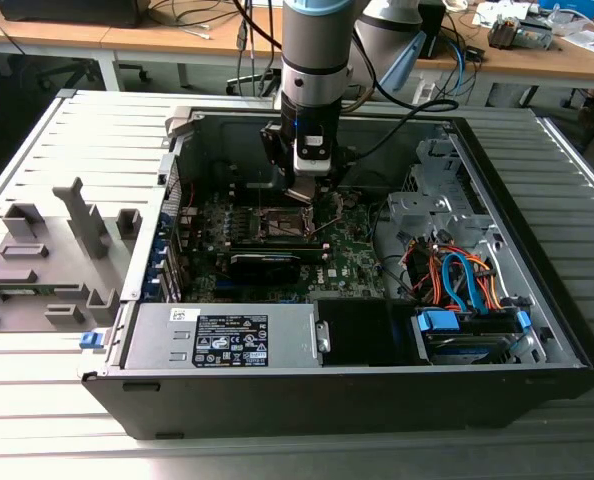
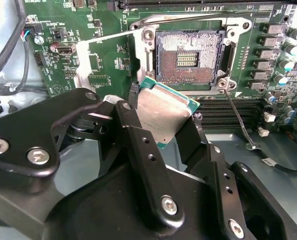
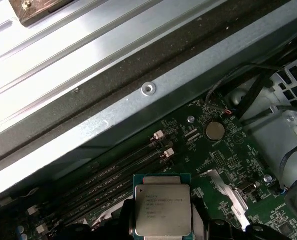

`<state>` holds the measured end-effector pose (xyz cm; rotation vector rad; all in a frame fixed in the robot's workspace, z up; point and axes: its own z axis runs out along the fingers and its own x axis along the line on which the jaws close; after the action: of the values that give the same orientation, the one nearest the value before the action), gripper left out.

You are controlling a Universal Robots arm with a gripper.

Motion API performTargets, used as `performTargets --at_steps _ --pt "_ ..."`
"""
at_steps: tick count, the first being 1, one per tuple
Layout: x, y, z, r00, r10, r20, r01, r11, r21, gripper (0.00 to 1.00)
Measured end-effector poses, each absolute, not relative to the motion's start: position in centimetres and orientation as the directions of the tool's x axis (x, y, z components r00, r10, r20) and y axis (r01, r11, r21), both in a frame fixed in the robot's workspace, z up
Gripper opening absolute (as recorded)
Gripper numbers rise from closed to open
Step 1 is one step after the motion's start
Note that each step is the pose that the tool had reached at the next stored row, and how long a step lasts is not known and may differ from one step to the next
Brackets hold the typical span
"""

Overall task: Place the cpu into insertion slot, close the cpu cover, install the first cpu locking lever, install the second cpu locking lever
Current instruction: 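Place the cpu into insertion slot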

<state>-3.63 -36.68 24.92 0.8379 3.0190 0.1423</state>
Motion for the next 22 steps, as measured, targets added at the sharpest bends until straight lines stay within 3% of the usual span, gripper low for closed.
performTargets --at_steps 22 --pt "-3.64 -36.68 24.92 -0.821 0.571 0.019 0.570 0.817 0.089 0.54"
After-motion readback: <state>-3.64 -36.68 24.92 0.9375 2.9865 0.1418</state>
